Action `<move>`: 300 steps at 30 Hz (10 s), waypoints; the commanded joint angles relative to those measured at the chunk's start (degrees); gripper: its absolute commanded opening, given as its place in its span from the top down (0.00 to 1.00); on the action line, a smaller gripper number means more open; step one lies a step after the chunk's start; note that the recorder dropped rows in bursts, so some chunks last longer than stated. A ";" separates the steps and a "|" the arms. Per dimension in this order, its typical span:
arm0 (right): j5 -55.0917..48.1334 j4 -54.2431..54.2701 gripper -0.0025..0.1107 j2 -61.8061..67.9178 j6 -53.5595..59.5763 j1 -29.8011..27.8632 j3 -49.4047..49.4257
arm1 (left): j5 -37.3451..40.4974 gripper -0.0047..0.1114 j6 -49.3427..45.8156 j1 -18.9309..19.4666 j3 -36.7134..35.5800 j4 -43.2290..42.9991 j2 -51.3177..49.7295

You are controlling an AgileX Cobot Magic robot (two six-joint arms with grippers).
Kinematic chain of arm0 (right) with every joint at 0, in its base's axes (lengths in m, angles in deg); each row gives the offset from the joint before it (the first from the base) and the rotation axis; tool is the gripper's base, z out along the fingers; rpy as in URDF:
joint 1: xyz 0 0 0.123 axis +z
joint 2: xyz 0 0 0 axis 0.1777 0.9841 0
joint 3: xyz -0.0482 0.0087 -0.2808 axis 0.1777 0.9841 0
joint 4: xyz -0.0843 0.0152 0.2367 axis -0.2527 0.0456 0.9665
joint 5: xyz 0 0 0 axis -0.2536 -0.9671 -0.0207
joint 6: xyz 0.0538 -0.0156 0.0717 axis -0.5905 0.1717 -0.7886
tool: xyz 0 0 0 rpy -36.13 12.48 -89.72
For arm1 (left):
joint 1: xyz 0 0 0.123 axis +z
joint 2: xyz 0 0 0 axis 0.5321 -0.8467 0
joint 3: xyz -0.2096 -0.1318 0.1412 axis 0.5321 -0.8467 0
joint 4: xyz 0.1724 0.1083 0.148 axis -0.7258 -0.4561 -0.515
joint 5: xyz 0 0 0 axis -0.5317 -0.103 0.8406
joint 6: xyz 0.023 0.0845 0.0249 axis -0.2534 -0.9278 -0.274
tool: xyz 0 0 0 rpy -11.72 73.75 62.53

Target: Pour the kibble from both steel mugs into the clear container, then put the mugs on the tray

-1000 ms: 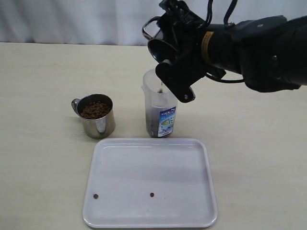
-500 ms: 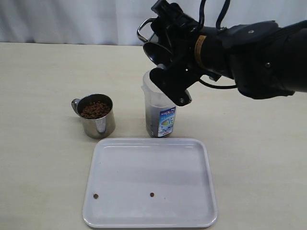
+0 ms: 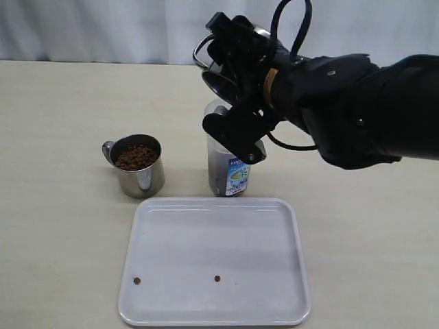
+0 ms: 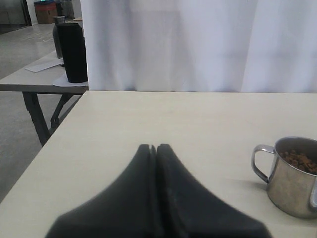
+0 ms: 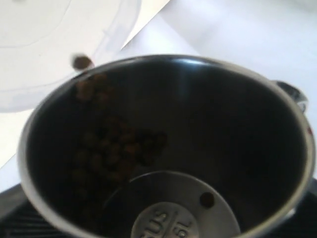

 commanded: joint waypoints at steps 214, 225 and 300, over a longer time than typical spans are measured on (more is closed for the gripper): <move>17.16 101.88 0.94 -92.21 -15.87 -45.44 56.77 | -0.16 0.96 0.09 -0.28 -0.11 0.20 0.05; 17.16 101.88 0.94 -92.21 -16.25 -45.43 56.77 | -13.65 0.96 -3.31 -0.28 -0.11 -9.39 0.05; 17.16 101.88 0.94 -92.21 -16.25 -45.43 56.77 | -71.46 0.57 16.19 -5.26 52.08 -66.16 -130.42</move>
